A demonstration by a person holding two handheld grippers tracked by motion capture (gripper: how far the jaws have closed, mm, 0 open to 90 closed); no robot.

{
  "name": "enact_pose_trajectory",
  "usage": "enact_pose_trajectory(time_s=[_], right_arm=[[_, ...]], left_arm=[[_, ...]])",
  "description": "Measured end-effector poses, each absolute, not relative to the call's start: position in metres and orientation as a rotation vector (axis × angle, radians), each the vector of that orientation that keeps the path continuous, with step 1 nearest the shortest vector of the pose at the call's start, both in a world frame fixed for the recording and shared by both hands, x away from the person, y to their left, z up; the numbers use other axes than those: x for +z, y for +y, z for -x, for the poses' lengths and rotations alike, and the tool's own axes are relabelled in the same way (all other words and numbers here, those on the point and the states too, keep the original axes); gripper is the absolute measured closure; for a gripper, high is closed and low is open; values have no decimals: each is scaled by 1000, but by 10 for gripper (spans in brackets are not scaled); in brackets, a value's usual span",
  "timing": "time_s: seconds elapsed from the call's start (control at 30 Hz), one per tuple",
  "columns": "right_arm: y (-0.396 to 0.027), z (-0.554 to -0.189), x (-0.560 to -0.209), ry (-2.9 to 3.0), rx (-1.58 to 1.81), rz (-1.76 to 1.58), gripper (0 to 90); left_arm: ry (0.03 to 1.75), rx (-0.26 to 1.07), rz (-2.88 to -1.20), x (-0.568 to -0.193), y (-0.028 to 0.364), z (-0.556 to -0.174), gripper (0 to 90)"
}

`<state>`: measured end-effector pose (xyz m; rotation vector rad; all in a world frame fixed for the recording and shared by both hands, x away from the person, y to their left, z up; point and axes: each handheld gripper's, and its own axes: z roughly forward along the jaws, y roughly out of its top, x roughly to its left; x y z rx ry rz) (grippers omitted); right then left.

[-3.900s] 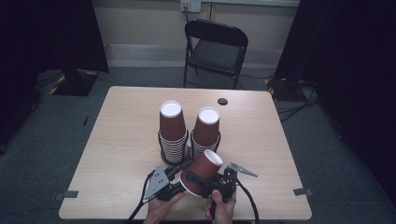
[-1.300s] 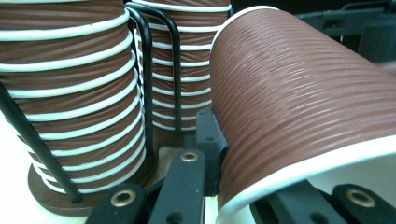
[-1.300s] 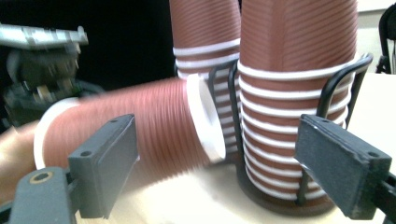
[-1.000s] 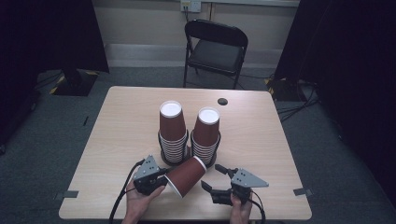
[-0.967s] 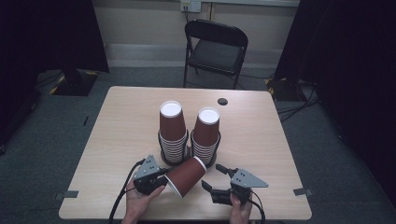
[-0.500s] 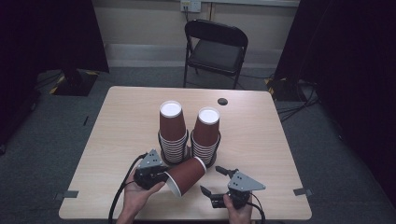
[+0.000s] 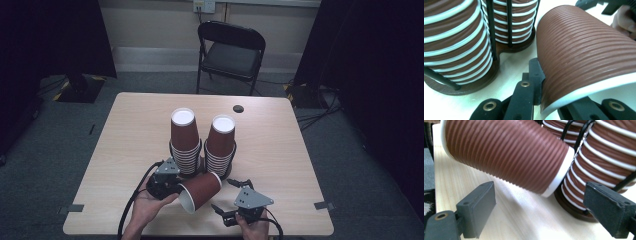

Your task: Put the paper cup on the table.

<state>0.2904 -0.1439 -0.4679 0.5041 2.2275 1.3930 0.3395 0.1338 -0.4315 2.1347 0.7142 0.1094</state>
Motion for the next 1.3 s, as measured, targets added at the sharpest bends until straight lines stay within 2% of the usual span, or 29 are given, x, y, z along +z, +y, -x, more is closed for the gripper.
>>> enact_pose_trajectory(time_s=[0.23, 0.73, 1.3], right_arm=[[-136, -292, -465, 2275, 1301, -376, 104], [-123, -288, -472, 2266, 1201, -317, 101], [-106, -285, -477, 2288, 1133, -221, 101]], left_arm=[[725, 64, -2180, -429, 128, -344, 859], [711, 3, -2324, -426, 116, -353, 860], [694, -51, -2348, -429, 111, -361, 866]])
